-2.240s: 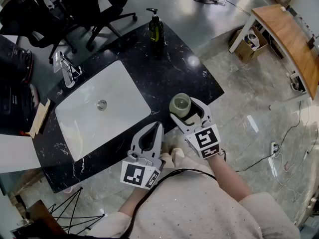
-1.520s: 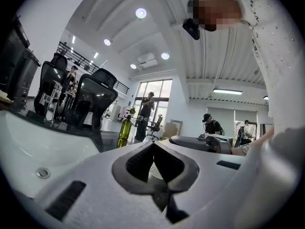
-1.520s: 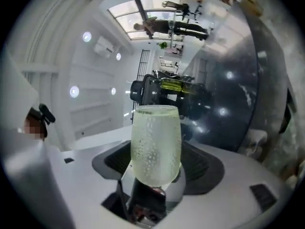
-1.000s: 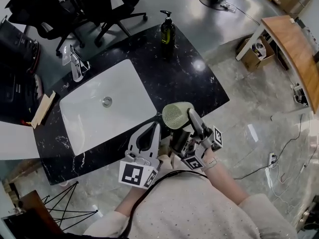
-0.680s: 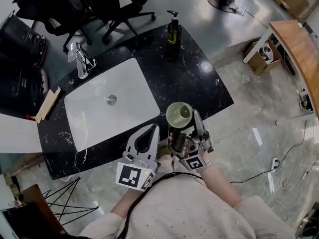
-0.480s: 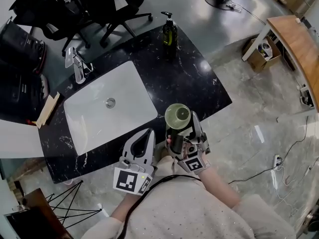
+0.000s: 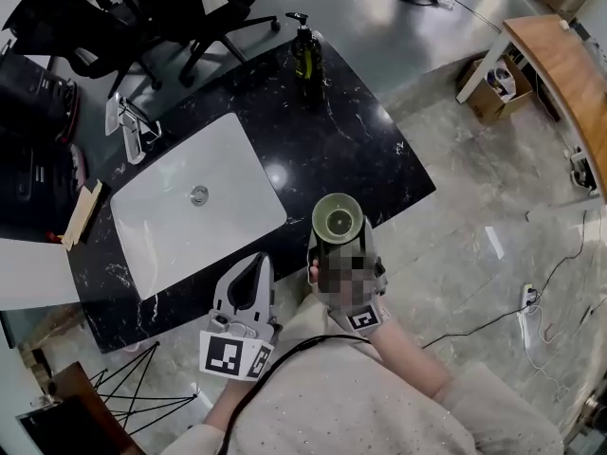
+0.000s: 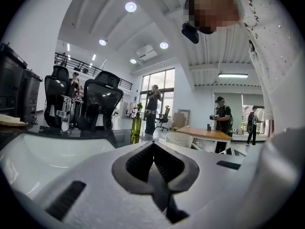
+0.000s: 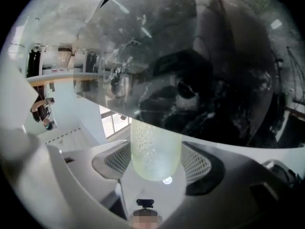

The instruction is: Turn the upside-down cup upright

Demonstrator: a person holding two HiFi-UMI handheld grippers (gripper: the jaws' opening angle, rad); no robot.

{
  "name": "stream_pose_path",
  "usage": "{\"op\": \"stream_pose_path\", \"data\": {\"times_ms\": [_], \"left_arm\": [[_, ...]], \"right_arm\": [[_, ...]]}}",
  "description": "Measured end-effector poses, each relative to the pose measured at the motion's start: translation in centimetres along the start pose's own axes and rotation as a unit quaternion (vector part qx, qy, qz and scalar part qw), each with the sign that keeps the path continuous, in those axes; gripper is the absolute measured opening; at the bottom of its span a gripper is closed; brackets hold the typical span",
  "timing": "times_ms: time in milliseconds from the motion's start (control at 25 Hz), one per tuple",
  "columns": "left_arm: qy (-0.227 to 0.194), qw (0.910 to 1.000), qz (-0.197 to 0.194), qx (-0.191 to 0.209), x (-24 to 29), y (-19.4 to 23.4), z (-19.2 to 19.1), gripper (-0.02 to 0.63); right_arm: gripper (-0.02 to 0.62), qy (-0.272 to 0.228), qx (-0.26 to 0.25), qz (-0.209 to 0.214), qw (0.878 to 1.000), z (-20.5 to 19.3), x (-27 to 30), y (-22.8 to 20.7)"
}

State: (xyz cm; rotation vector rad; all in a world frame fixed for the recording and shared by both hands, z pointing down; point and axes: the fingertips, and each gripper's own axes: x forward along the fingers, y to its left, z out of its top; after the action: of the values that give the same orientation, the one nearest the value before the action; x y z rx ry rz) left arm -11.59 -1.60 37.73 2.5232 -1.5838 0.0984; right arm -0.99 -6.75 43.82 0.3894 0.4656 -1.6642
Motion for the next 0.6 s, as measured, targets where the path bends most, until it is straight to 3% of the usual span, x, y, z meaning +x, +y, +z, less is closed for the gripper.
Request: {"op": "stream_pose_path", "data": {"times_ms": [320,600], "left_arm": [[0.004,1.0000,0.002,-0.001,0.2,0.0,-0.2,0.008],[0.008,0.9999,-0.005,-0.007,0.3,-0.3,-0.4,0.008]], "right_arm": [[0.325,0.018,-0.009,0.011,1.000,0.3,-0.4,0.6],[0.362,0.070,-0.046,-0.009,0.996,-1.0,-0.2,0.5]]}}
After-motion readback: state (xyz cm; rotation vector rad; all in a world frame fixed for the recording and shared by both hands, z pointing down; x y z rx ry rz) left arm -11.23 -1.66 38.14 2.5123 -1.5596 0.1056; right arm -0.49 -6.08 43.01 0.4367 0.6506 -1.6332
